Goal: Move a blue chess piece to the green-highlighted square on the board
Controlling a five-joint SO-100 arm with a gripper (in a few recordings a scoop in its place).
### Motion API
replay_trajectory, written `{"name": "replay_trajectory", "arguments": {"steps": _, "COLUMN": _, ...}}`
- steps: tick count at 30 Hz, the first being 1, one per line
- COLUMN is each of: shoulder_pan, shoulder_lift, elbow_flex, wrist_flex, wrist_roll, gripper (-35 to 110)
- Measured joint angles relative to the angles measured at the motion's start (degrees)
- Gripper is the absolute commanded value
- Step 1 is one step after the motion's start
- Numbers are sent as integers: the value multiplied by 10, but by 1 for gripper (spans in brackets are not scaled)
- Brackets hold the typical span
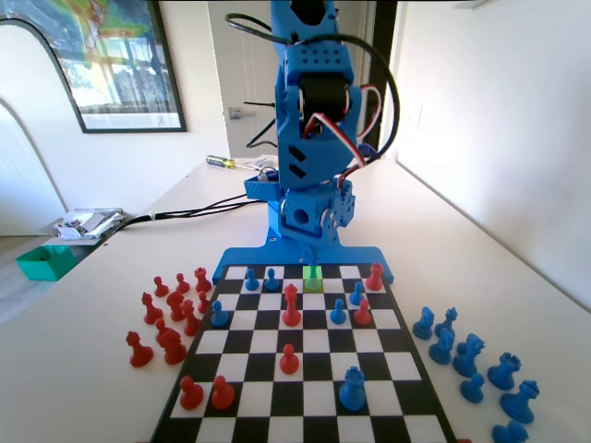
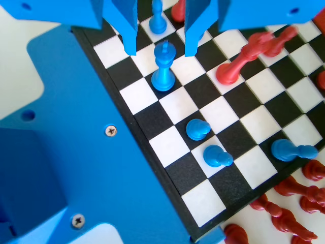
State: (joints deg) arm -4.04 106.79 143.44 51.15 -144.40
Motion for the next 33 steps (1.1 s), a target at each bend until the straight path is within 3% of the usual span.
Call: {"name": "replay_trajectory", "arguments": {"steps": 33, "shoulder_pan": 8, "shoulder_lift": -31, "elbow_flex": 18, "wrist_flex": -52, "wrist_roll": -21, "gripper": 1}}
